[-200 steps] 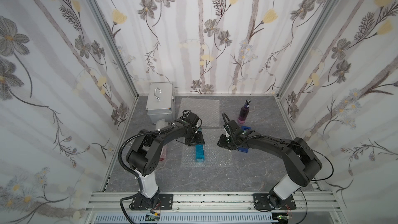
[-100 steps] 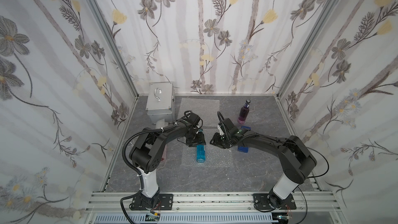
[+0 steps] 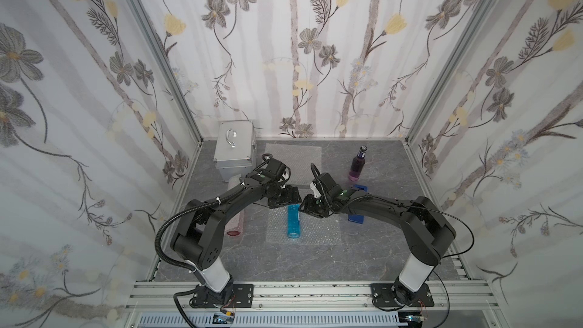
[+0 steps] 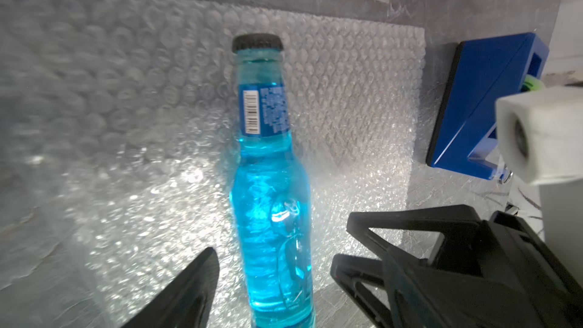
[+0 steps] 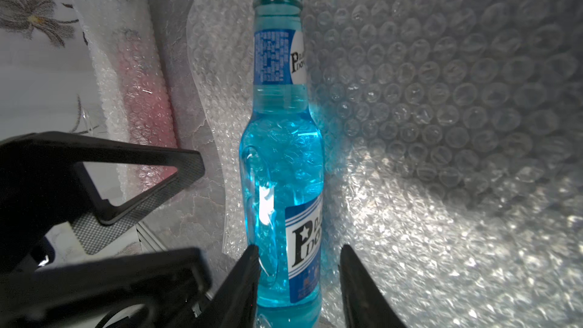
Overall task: Wrap wine bottles in bubble wrap
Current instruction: Place the wine bottle on the bubble wrap, then wrap the wine bottle in bubble wrap.
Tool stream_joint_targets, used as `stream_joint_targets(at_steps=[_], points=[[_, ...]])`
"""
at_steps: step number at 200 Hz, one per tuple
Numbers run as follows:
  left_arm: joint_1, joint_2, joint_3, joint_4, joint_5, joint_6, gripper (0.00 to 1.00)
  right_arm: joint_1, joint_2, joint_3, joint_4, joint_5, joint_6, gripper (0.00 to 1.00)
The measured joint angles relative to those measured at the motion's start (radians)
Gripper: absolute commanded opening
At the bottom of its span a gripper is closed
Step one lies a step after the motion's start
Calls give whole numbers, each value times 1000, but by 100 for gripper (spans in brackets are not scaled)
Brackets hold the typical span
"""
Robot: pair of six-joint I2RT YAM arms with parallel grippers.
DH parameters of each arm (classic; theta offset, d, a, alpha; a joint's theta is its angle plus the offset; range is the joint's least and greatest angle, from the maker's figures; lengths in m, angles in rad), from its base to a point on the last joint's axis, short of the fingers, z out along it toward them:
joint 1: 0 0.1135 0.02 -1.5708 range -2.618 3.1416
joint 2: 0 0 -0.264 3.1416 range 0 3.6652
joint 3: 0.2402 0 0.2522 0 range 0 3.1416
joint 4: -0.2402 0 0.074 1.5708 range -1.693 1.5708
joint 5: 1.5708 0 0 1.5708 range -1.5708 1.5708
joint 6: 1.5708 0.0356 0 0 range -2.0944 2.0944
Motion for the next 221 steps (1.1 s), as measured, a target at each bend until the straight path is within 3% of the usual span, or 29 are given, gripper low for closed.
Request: stream_joint_targets(at_steps=[49,80,125,221], points=[[208,-78,-128,43,-11,0,82,35,66,80,-27,2,-8,50],[274,-38,-168,113,22,3,80,34,99,102,-44,11,-10,50],[283,73,-149,194,84,40,79,39,121,107,-45,6,-19,50],[286,185,-111,266,222,18,57,35,126,87,3,-14,-27,49]])
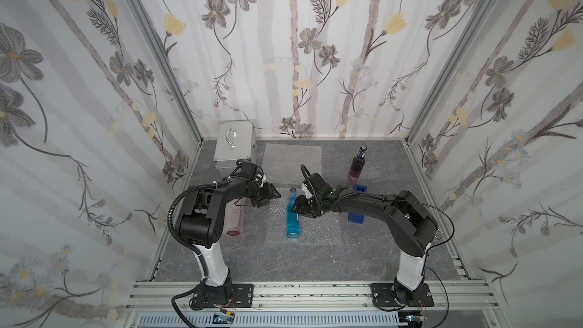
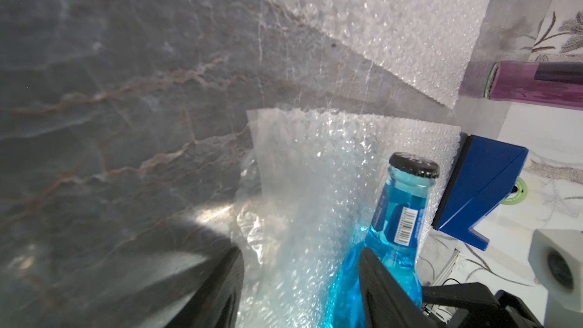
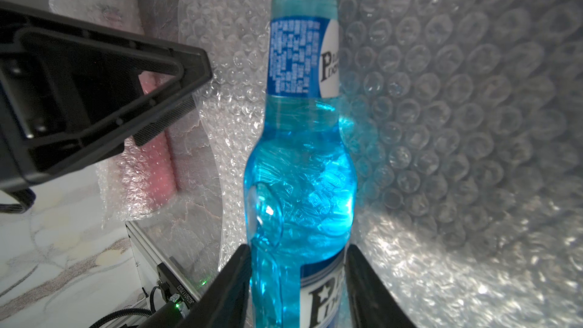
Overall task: Wrap wine bottles in bubble wrap
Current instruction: Wrap the wine bottle in bubble wrap.
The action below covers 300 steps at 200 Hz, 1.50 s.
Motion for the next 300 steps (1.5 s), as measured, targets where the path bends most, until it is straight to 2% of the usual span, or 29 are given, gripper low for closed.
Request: stream_joint_targets(at_steps=[22,87,156,186,269,300], points=[[0,-31,-13,-3,6,-17,49,-2,0,-2,3,-5,0,49],[-18,-77,-30,-2,14,-43,43,-7,0,-4,3,-12,0,49],[-33,-107,-12,-27,6,-49,24,-13,-11,-13,0,-13,-1,49],[-53,-114,-6,-42,1,-50,13,-14,-13,-14,-2,-12,-6,49],[-88,-106,45,-85,-12,-65,13,-14,-105,-19,-69,26,-11,49],[-91,-93,59,-103,-12,-85,19,11,-118,31,-85,33,-7,49]])
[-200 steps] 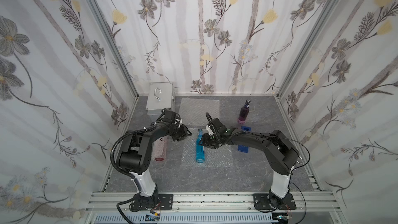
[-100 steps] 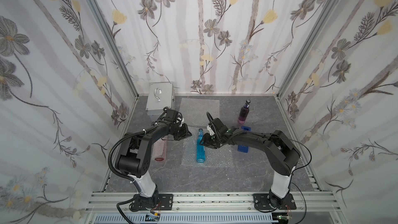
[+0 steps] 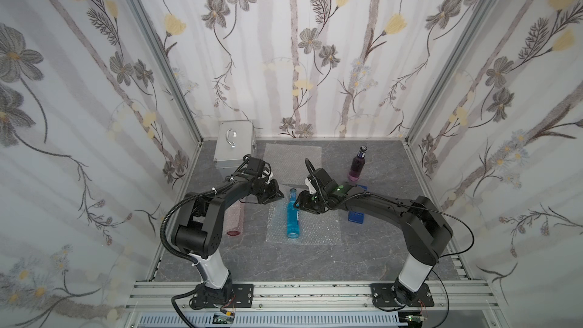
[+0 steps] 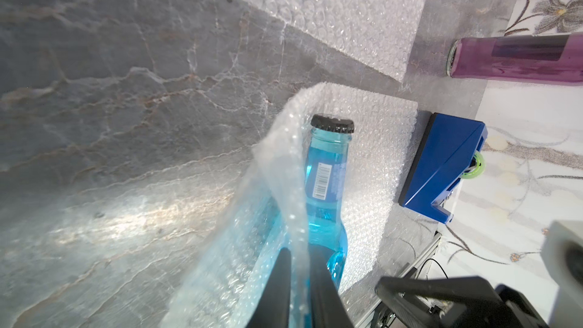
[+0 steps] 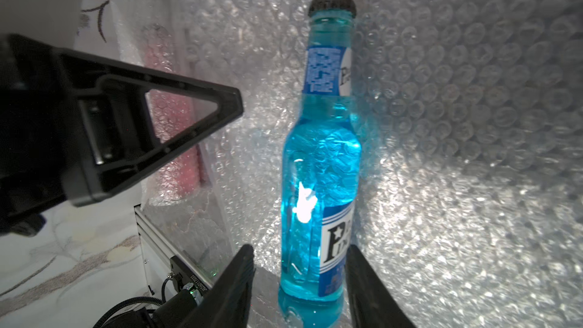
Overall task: Wrap wine bottles in bubble wrap
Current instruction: Wrap the wine bottle in bubble wrap.
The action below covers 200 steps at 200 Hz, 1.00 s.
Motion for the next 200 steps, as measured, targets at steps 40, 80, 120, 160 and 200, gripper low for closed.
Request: stream_joint_targets(at_steps=[40,80,120,160,200], points=[[-3,-7,10,-4,10,-36,20,47,34,131,-10,19,5,47],[-3,-4,10,5,19,-86,20,66,117,224,-20,56,40,45],[-3,2,7,26,51,-161,20,115,141,260,-34,130,87,46],[-7,0,1,48,72,-206,20,133,147,262,-47,182,113,43],[-7,0,3,52,86,-224,20,135,150,239,-42,201,140,42]])
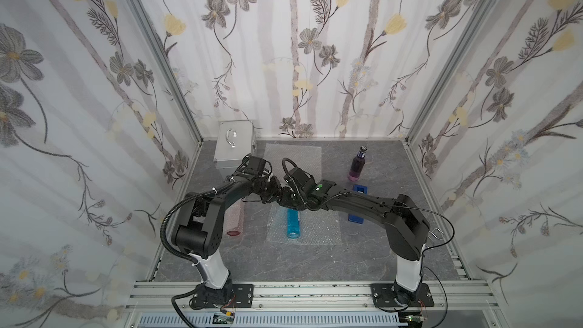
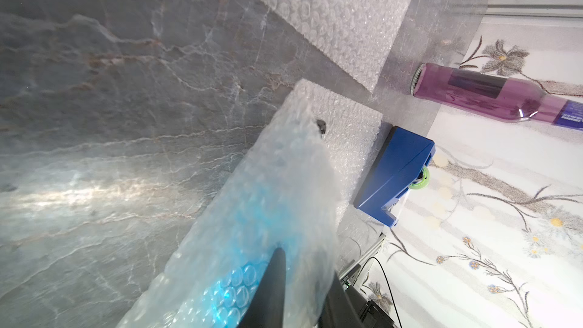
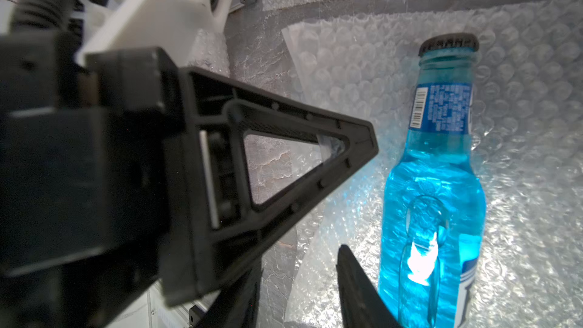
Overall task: Wrap wine bottles in bubble wrap
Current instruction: Wrap the wine bottle in bubble wrap.
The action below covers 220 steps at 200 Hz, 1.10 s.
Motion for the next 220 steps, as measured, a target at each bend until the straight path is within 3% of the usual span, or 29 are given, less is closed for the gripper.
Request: stream_joint_targets(at_steps=[40,130,176,220], points=[[0,6,2,4,2,-4,20,2,22,-18,15,-8,26,39],[-1,16,2,17,7,-21,20,-9,83,-5,37,-38,51,23],[-1,16,2,17,8,-21,21,-13,88,-25,53,-53,63,0],[1,-15,6,-2,-10,4,56,-14,71,-42,60,-52,70,0]])
